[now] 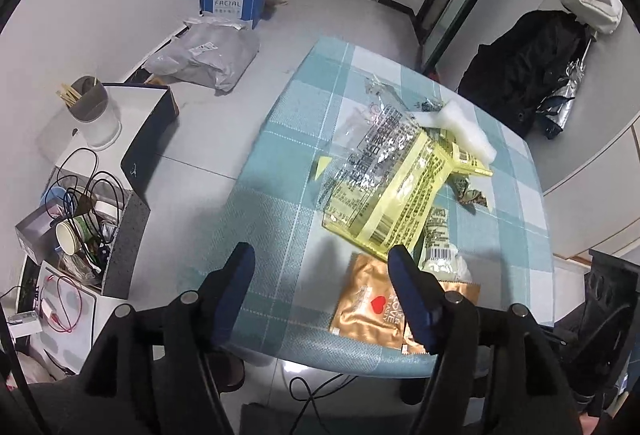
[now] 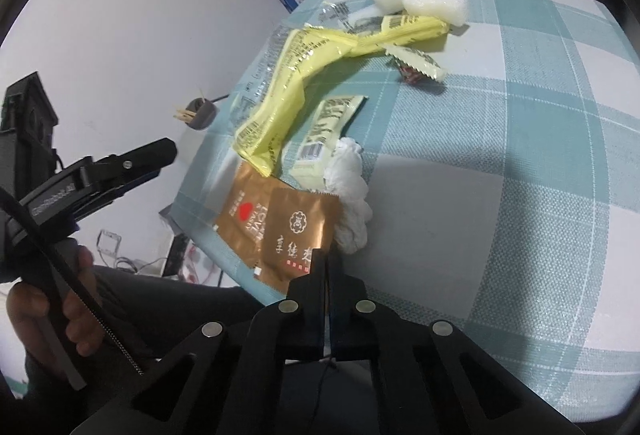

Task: Collect trash
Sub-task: 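Close the left tool on the yellow wrapper and lift it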

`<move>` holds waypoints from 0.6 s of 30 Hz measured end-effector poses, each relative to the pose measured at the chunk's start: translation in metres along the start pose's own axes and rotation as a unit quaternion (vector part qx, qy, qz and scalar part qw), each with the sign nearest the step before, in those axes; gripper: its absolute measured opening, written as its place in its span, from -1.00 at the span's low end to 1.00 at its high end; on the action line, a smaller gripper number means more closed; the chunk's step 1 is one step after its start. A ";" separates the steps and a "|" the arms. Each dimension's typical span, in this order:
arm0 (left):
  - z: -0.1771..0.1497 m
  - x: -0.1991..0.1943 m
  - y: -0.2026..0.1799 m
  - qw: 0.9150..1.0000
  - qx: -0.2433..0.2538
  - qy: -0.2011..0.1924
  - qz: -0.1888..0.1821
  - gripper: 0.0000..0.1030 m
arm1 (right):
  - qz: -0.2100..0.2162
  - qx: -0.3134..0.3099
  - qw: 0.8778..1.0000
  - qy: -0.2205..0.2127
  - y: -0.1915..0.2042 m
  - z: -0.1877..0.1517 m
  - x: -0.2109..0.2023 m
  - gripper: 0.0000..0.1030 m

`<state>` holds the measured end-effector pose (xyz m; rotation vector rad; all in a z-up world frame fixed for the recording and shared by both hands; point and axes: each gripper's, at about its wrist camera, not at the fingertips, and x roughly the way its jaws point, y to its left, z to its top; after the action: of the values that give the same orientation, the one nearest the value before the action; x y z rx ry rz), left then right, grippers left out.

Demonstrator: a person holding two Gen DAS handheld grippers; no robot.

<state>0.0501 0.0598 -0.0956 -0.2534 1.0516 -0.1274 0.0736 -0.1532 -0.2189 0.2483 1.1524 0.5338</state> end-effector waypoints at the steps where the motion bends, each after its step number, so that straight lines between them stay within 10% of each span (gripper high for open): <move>1: 0.001 0.000 0.000 1.000 0.000 -0.002 -0.001 0.27 | 0.004 -0.001 1.000 -0.004 0.000 0.000 -0.004 -1.00; 13: 0.021 0.006 -0.016 0.999 0.045 -0.003 -0.001 0.30 | 0.039 -0.004 0.998 -0.052 -0.010 0.004 -0.053 -1.00; 18: 0.033 0.020 -0.027 0.997 0.067 0.015 -0.033 0.70 | 0.037 0.000 0.996 -0.076 -0.021 0.006 -0.075 -1.00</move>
<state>0.0888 0.0337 -0.0893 -0.1656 1.0607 -0.2606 0.0624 -0.2091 -0.1659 0.3269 0.9990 0.5693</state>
